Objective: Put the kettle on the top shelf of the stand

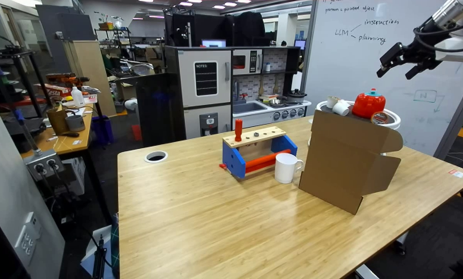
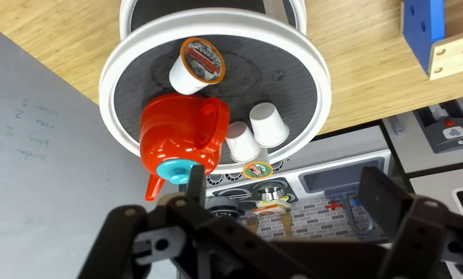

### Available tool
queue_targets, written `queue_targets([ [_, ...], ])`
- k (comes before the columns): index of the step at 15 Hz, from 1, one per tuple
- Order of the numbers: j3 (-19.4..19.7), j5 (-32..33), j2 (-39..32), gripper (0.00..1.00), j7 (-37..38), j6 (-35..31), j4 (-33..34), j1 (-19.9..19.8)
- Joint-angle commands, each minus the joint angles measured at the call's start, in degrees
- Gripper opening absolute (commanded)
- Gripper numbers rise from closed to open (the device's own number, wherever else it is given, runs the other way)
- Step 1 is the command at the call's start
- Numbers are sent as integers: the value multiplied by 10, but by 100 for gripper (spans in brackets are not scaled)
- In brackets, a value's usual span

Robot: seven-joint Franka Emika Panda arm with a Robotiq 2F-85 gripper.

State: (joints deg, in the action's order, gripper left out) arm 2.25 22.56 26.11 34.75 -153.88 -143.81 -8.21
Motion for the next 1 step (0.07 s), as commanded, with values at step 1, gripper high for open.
queue_targets([
  [1,-29,-29,0,100,-22,-4,-1,-30],
])
